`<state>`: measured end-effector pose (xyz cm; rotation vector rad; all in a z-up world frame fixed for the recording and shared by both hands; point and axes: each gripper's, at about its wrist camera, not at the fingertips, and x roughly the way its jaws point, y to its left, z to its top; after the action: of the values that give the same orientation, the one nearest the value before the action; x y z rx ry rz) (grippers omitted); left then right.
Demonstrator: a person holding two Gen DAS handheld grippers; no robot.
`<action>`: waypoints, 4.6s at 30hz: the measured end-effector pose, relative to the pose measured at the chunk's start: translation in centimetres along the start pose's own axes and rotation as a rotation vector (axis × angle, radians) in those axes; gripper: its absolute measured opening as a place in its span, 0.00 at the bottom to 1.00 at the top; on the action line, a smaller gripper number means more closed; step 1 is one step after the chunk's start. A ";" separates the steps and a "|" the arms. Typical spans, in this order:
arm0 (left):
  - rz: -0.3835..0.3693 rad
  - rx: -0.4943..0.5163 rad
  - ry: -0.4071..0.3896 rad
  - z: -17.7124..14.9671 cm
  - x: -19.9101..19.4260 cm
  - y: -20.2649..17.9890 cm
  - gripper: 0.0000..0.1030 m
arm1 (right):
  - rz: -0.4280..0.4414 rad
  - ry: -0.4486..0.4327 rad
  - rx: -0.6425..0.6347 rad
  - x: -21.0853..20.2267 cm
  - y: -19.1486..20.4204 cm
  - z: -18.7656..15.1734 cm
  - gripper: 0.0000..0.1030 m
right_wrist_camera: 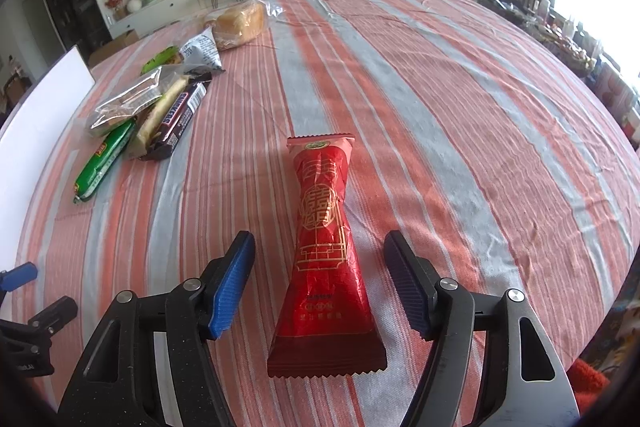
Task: Organize snacks
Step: 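Lift the red pastry with the right gripper while the left gripper grasps the clear hawthorn bag, then carry both snacks over the white bin and open both grippers to drop them, then move the left gripper over the green sausage and close on it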
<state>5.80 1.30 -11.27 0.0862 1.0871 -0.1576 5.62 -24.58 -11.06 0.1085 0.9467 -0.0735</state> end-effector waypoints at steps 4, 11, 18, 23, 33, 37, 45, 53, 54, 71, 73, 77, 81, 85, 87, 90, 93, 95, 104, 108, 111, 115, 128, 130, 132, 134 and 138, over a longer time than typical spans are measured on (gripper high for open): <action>-0.001 0.001 0.004 0.1 0.1 0.0 1.00 | 0.000 0.000 0.000 0.0 0.0 0.0 0.68; -0.117 -0.071 -0.010 3.7 -1.7 1.8 1.00 | 0.023 -0.003 0.024 0.0 -0.3 0.0 0.68; -0.317 -0.048 -0.055 12.6 -3.4 1.5 1.00 | 0.020 -0.004 0.022 0.1 -0.3 0.0 0.69; -0.286 0.081 0.108 18.4 2.4 -2.2 1.00 | 0.022 -0.004 0.024 0.0 -0.4 0.0 0.69; -0.285 0.024 0.207 19.0 6.3 -1.6 0.52 | 0.176 -0.021 0.157 -0.4 -3.0 -0.1 0.70; -0.319 -0.001 0.133 16.2 2.3 0.8 0.52 | 0.549 -0.015 0.525 0.6 -8.9 -1.2 0.67; -0.320 -0.030 -0.016 11.2 -4.6 3.9 0.52 | 0.298 0.170 0.187 0.7 -3.9 3.0 0.61; -0.410 -0.134 -0.108 7.8 -10.3 9.2 0.52 | 0.162 0.227 0.094 1.9 -0.2 3.8 0.14; -0.404 -0.147 -0.119 7.4 -11.1 10.2 0.52 | 0.186 0.219 0.109 1.4 -0.2 3.7 0.14; -0.066 -0.405 -0.214 1.4 -15.5 29.9 0.52 | 0.782 0.103 -0.083 -11.6 25.7 12.6 0.14; -0.048 -0.432 -0.202 0.5 -14.8 31.1 0.52 | 0.818 0.133 -0.118 -10.9 30.0 12.4 0.14; 0.040 -0.458 -0.174 -0.9 -12.9 32.3 0.52 | 0.860 0.202 -0.154 -8.6 36.3 10.8 0.15; 0.145 -0.471 -0.178 -1.1 -11.9 31.7 0.81 | 0.849 0.227 -0.145 -6.0 37.8 9.3 0.65; 0.144 -0.453 -0.233 -0.8 -11.9 30.1 0.90 | 0.688 0.136 -0.192 -4.6 33.5 8.9 0.67; 0.118 -0.432 -0.264 -0.2 -12.3 28.7 0.90 | 0.569 0.067 -0.182 -3.8 29.8 8.9 0.67; 0.054 -0.374 -0.309 0.8 -13.3 25.6 0.92 | 0.331 -0.035 -0.178 -2.4 23.1 8.3 0.67; -0.030 -0.295 -0.329 1.9 -13.8 20.6 0.97 | 0.061 -0.087 -0.183 0.2 16.0 6.9 0.67; -0.096 -0.234 -0.312 2.5 -13.4 16.9 0.97 | -0.072 -0.079 -0.149 1.3 11.4 5.8 0.67; -0.183 -0.069 -0.139 5.1 -4.3 2.4 0.97 | -0.278 -0.096 -0.062 3.3 1.8 3.9 0.67; -0.082 -0.065 -0.139 4.6 -0.3 1.4 0.97 | -0.232 -0.086 -0.016 3.2 1.0 3.9 0.69; -0.024 -0.075 -0.142 4.3 1.4 2.3 0.97 | -0.205 -0.082 0.023 3.2 0.2 4.0 0.71; 0.029 -0.071 -0.138 4.3 3.0 3.1 0.97 | -0.175 -0.074 0.075 3.1 -0.6 3.5 0.76; 0.051 -0.082 -0.137 4.3 3.6 3.0 1.00 | -0.150 -0.060 0.092 3.1 -0.4 2.8 0.85; 0.051 -0.082 -0.137 4.3 3.6 3.0 1.00 | -0.148 -0.060 0.091 3.1 -0.3 2.8 0.85; 0.051 -0.082 -0.137 4.3 3.6 3.0 1.00 | -0.147 -0.060 0.091 3.0 -0.3 2.8 0.85; 0.051 -0.082 -0.137 4.3 3.6 3.0 1.00 | -0.147 -0.060 0.091 3.0 -0.3 2.8 0.86; 0.052 -0.082 -0.135 4.3 3.6 3.0 1.00 | -0.147 -0.060 0.092 3.0 -0.3 2.8 0.86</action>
<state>11.70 3.34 -12.49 0.0302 0.9547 -0.0709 9.59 -25.27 -11.91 0.1204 0.8906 -0.2549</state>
